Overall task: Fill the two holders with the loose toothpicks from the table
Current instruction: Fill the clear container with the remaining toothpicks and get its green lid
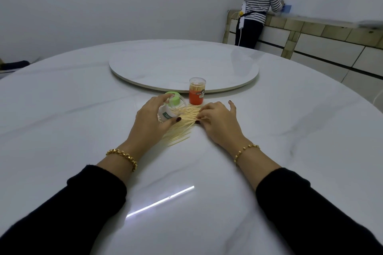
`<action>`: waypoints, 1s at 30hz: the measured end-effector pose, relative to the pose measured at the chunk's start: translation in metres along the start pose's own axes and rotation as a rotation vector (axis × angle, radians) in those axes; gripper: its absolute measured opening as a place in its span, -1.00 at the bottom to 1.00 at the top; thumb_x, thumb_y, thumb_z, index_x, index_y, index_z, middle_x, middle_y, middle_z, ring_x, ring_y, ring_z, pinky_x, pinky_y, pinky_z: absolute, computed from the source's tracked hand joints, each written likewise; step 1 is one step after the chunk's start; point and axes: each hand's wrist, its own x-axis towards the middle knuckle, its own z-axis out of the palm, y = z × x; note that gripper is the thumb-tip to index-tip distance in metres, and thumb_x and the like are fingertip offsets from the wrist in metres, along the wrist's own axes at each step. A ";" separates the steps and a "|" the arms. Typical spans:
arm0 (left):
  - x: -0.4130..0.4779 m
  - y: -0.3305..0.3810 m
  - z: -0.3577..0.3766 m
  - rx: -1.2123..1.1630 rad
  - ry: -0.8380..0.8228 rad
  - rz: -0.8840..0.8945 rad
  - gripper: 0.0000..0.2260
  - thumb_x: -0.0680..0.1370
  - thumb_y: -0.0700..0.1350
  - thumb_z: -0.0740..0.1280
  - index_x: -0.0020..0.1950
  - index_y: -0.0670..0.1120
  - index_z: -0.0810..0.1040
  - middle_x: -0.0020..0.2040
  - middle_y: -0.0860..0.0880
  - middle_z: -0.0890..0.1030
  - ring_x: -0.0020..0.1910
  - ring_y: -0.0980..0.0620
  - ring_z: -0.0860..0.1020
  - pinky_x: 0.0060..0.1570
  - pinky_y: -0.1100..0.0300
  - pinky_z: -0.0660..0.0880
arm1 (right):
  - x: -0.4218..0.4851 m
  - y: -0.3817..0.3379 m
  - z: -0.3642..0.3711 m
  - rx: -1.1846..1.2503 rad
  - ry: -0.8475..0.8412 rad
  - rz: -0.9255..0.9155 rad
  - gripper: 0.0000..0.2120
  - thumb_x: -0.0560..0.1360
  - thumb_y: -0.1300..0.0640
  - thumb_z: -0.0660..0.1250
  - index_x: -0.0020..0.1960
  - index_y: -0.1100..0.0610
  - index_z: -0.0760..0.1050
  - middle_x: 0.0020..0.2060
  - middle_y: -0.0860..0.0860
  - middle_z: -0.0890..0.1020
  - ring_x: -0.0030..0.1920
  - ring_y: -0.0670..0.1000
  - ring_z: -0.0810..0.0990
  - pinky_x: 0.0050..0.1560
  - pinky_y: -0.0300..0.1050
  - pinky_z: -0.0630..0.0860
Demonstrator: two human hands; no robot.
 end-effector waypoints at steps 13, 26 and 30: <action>0.002 -0.003 -0.002 0.017 0.054 -0.072 -0.49 0.40 -0.06 0.50 0.32 -0.02 0.46 0.14 0.00 0.55 0.13 0.02 0.49 0.14 0.07 0.44 | 0.015 0.005 0.001 0.208 0.217 0.194 -0.86 0.52 0.19 0.32 -0.07 0.05 0.65 -0.19 -0.02 0.69 -0.04 0.07 0.55 0.31 0.19 0.26; 0.000 0.002 -0.001 0.018 0.020 -0.042 -0.49 0.37 -0.01 0.53 0.29 0.03 0.48 0.11 0.03 0.55 0.09 0.05 0.50 0.14 -0.09 0.45 | 0.013 -0.010 -0.009 0.273 0.427 -0.041 -0.87 0.43 0.25 0.33 -0.10 0.12 0.65 -0.21 -0.02 0.69 -0.18 0.06 0.63 -0.09 0.07 0.50; -0.001 0.004 0.000 0.010 0.017 -0.034 -0.48 0.37 -0.01 0.53 0.29 0.04 0.48 0.11 0.02 0.56 0.09 0.03 0.50 0.15 -0.09 0.44 | 0.012 -0.019 -0.012 0.087 0.488 -0.170 -0.85 0.39 0.29 0.35 -0.14 0.10 0.63 -0.25 -0.05 0.67 -0.19 0.05 0.60 -0.16 -0.08 0.34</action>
